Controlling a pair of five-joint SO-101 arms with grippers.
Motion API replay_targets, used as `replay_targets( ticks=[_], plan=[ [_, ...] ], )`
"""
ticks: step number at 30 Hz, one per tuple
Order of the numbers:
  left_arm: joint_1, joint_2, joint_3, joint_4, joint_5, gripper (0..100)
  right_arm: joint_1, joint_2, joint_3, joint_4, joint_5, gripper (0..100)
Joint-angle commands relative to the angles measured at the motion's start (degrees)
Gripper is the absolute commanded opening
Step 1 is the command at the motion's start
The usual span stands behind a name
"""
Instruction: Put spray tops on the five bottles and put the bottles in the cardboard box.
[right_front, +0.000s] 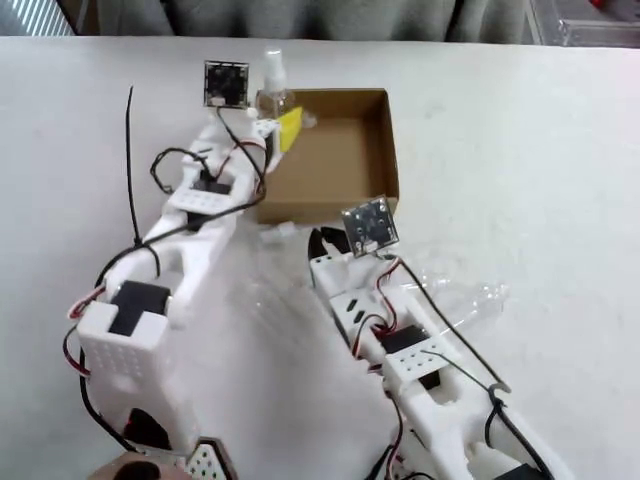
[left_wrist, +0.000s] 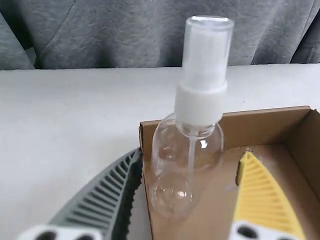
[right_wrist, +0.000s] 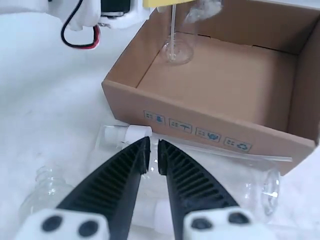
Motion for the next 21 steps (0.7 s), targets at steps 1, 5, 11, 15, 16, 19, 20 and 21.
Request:
replay_targets(
  ticks=[1, 5, 11, 15, 16, 19, 20, 21],
  plan=[
    [0.2, -8.0, 1.1, 2.8, -1.7, 30, 0.1, 0.0, -1.9, -1.4, 0.7, 1.5],
    [0.9, -12.9, 2.9, 6.9, -1.8, 30, 0.1, 0.2, -1.9, -1.4, 0.7, 1.5],
    [0.4, -17.6, 3.1, 16.9, -4.3, 30, 0.1, 0.3, -1.9, -1.4, 0.7, 1.5],
    [0.3, -22.7, 3.2, 27.2, -6.2, 29, 0.1, 0.3, -1.9, -1.4, 0.7, 1.5],
    [0.3, -24.2, 3.2, 30.3, -6.2, 29, 0.1, 0.3, -1.9, -1.4, 0.7, 1.5],
    [0.3, -28.4, 3.3, 41.1, -6.2, 29, 0.1, 0.3, -1.9, -1.4, 0.7, 1.5],
    [0.3, -29.5, 3.3, 44.6, -6.0, 29, 0.1, 0.3, -1.9, -1.4, 0.7, 1.5],
    [0.3, -30.6, 3.3, 47.7, -5.8, 29, 0.1, 0.3, -1.9, -1.4, 0.7, 1.5]
  ],
)
